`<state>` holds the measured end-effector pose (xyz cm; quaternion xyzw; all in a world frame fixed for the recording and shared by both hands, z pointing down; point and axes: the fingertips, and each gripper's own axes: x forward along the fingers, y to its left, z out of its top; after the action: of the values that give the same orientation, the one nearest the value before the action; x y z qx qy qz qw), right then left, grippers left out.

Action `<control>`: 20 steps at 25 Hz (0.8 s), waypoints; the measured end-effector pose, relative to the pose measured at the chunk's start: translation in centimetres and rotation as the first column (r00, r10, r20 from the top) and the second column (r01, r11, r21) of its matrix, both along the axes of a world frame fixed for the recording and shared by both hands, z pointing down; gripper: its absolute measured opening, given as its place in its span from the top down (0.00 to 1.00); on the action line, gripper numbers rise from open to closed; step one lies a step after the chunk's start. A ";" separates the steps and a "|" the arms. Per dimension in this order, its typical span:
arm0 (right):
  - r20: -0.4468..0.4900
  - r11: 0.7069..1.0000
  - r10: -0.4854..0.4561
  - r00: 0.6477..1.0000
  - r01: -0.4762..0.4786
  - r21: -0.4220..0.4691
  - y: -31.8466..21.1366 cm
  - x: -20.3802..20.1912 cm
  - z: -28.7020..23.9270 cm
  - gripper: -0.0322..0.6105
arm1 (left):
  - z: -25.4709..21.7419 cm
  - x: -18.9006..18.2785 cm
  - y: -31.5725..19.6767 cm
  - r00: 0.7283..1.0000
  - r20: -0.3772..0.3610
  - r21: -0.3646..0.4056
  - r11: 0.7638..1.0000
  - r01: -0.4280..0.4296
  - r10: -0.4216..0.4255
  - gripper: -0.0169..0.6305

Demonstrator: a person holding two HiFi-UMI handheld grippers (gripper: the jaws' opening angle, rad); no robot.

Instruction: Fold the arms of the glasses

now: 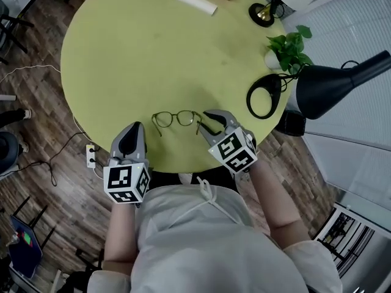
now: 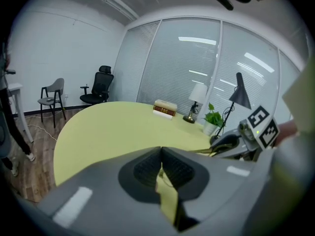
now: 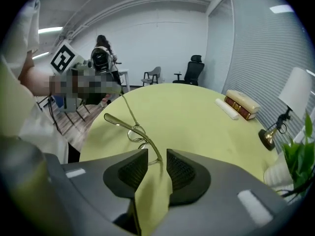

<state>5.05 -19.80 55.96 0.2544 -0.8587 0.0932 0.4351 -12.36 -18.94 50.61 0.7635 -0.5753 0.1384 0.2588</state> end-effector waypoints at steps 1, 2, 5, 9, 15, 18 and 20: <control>-0.017 0.999 -0.040 0.999 0.041 0.008 0.1 -0.1 0.2 0.76 | 0.2 0.1 0.0 1.000 0.002 -0.006 1.000 0.002 -0.002 0.96; -0.033 0.997 -0.076 0.997 0.077 0.016 0.1 -0.3 0.4 0.76 | 0.5 0.1 0.1 1.000 0.006 -0.011 1.000 0.004 -0.004 0.96; -0.061 0.986 -0.157 0.986 0.160 0.043 0.3 -0.8 0.7 0.76 | 1.2 0.0 0.2 1.000 0.022 -0.033 0.999 0.016 -0.016 0.96; -0.084 0.970 -0.228 0.970 0.234 0.069 0.3 -1.5 0.6 0.86 | 1.8 -0.2 0.4 0.999 0.018 -0.062 0.997 0.034 -0.033 0.96; -0.113 0.957 -0.277 0.954 0.285 0.062 0.0 -1.4 0.8 0.92 | 2.1 -0.1 0.1 1.000 0.021 -0.075 0.997 0.021 -0.020 0.96; -0.113 0.953 -0.287 0.951 0.295 0.064 -0.1 -1.4 0.7 0.92 | 2.1 0.2 -0.3 1.000 0.012 -0.072 0.997 0.005 -0.004 0.96; -0.112 0.953 -0.289 0.951 0.297 0.065 -0.1 -1.4 0.7 0.92 | 1.8 0.5 -0.7 1.000 0.000 -0.059 0.998 -0.014 0.014 0.96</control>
<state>3.63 -19.95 56.69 0.1459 -0.8667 -0.0204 0.4765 -11.90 -19.66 52.44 0.7595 -0.5658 0.1574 0.2799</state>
